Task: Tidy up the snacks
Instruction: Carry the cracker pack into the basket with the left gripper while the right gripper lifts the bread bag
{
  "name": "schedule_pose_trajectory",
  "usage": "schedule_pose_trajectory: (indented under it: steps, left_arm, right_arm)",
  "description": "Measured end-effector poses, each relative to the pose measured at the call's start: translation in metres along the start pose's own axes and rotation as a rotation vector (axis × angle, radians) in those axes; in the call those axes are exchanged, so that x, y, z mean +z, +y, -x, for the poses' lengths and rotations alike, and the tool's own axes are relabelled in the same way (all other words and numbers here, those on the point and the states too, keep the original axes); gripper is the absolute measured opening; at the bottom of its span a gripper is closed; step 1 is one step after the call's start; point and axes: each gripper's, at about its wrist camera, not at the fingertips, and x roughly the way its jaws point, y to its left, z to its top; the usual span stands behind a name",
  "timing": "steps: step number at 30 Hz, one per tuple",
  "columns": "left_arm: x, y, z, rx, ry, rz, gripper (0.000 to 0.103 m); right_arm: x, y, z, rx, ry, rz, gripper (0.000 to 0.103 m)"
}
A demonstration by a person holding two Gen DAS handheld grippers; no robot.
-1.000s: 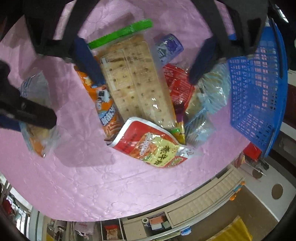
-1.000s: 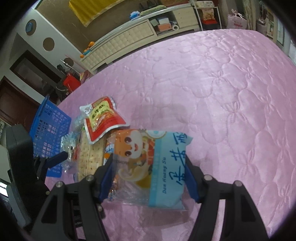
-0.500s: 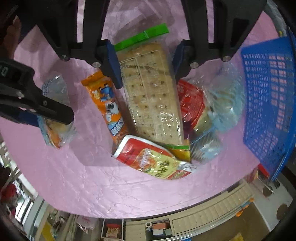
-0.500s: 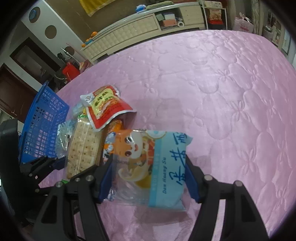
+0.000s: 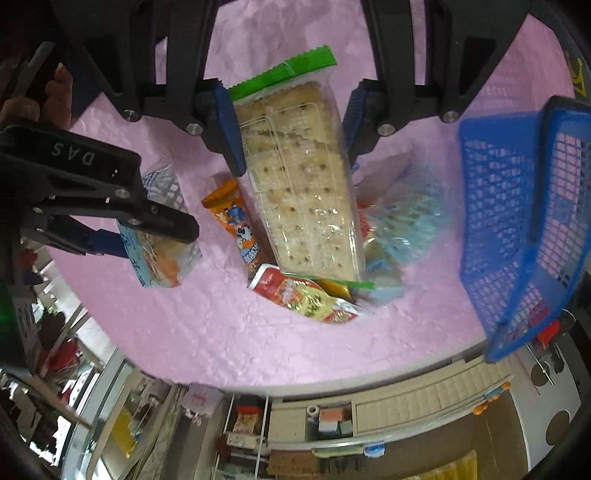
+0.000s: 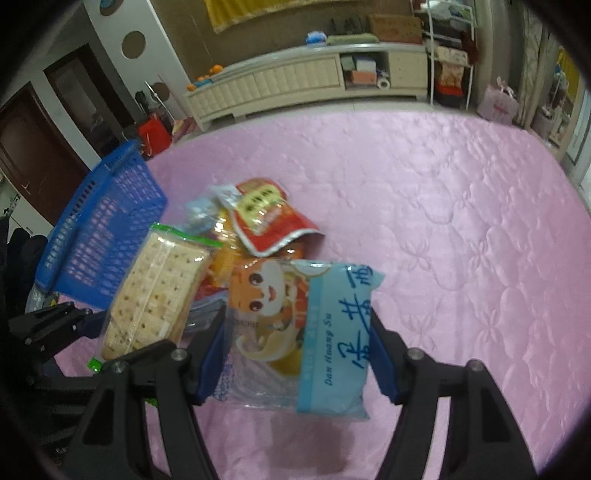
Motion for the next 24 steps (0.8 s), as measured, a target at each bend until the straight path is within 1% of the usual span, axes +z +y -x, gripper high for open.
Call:
schedule_pose_trajectory:
  steps: [2, 6, 8, 11, 15, 19, 22, 24]
  left_arm:
    - [-0.003, 0.011, 0.017, -0.017, -0.023, -0.001, 0.046]
    - [-0.011, 0.019, 0.046, -0.060, -0.061, 0.001, 0.046]
    - [-0.013, 0.022, 0.068, -0.064, -0.104, -0.008, 0.046]
    - [-0.019, 0.032, 0.092, -0.069, -0.145, -0.004, 0.046]
    - [-0.023, 0.057, 0.119, -0.065, -0.183, 0.001, 0.046]
    - [-0.029, 0.080, 0.145, -0.021, -0.217, 0.000, 0.046]
    - [-0.029, 0.101, 0.154, -0.009, -0.234, 0.007, 0.046]
    - [-0.029, 0.114, 0.160, -0.001, -0.240, 0.016, 0.046]
  right_arm:
    - [-0.001, 0.012, 0.010, -0.013, -0.007, 0.016, 0.072]
    - [0.000, 0.033, 0.031, -0.040, -0.021, 0.051, 0.072]
    - [0.001, 0.045, 0.042, -0.038, -0.033, 0.055, 0.072]
    - [0.003, 0.063, 0.056, -0.037, -0.055, 0.066, 0.072]
    - [0.014, 0.095, 0.067, -0.044, -0.080, 0.109, 0.072]
    - [0.025, 0.127, 0.074, -0.023, -0.100, 0.149, 0.072]
    - [0.032, 0.153, 0.075, -0.004, -0.125, 0.182, 0.072]
    - [0.036, 0.170, 0.070, 0.014, -0.123, 0.201, 0.072]
